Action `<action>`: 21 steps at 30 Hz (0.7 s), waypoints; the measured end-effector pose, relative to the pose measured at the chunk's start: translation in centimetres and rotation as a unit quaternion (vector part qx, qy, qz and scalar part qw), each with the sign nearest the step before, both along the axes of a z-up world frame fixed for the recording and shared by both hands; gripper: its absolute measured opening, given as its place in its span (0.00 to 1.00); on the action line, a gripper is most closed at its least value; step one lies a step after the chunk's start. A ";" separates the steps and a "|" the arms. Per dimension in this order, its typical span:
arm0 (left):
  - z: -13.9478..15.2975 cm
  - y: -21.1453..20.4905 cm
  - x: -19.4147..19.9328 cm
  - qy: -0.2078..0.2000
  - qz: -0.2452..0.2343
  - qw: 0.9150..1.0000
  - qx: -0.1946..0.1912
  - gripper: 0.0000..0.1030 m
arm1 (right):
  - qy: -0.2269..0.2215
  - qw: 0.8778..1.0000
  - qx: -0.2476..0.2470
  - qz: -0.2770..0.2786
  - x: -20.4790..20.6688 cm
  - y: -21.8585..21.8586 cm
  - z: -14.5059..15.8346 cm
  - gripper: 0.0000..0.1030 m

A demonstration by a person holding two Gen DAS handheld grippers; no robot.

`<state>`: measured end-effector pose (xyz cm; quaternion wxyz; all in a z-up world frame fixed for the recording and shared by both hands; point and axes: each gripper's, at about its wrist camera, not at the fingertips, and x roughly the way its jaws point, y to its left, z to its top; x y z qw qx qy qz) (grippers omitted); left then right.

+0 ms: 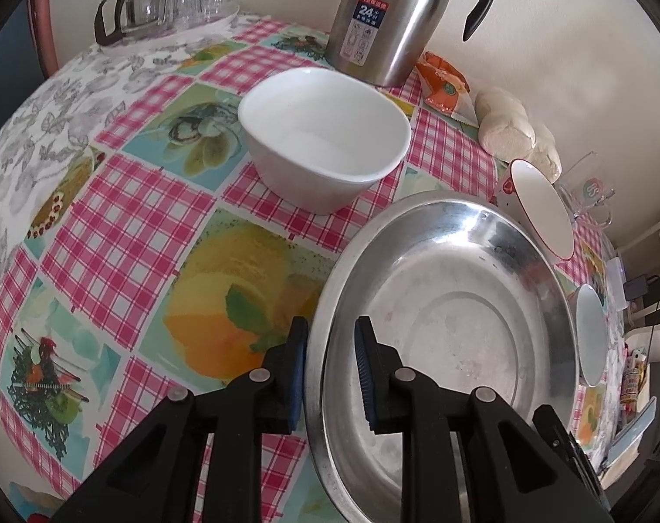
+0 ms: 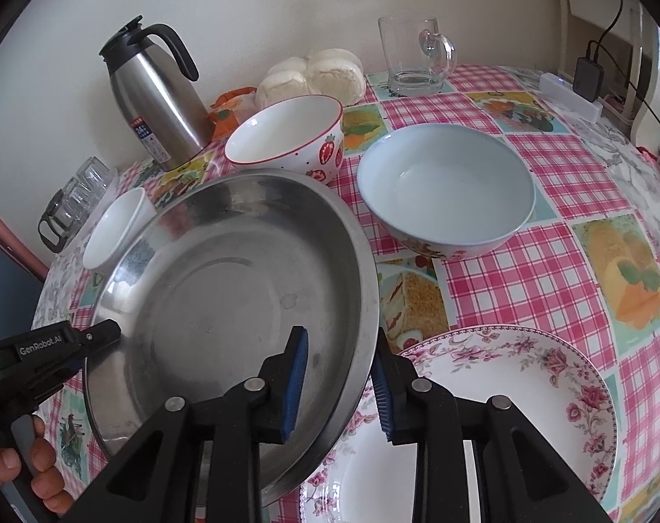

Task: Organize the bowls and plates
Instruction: 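Lift the steel basin with both grippers and carry it beside the floral plate, then lower the steel basin onto the table and open both grippers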

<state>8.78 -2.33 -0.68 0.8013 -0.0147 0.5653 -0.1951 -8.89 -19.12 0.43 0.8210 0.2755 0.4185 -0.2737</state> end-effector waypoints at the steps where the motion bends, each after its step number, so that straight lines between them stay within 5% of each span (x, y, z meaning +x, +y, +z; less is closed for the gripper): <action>1: 0.0 0.1 0.0 0.005 0.000 1.000 0.000 0.22 | 0.001 1.000 0.000 -0.001 0.0 0.0 0.0 0.39; 3: 0.4 0.2 0.0 0.007 -0.001 1.000 -0.002 0.23 | 0.001 1.000 -0.001 -0.004 -0.2 -0.1 0.1 0.48; 12: 2.4 0.8 -0.6 -0.018 -0.007 1.000 0.014 0.49 | 0.005 1.000 -0.018 -0.004 -0.6 0.3 1.1 0.59; 15: 2.2 0.8 -0.6 -0.018 -0.008 0.999 0.031 0.65 | 0.010 1.000 -0.022 -0.001 -0.6 0.4 1.2 0.68; 21: 1.8 0.9 -0.7 -0.028 -0.005 0.997 0.067 0.78 | 0.016 1.000 -0.024 0.004 -0.5 0.5 1.1 0.75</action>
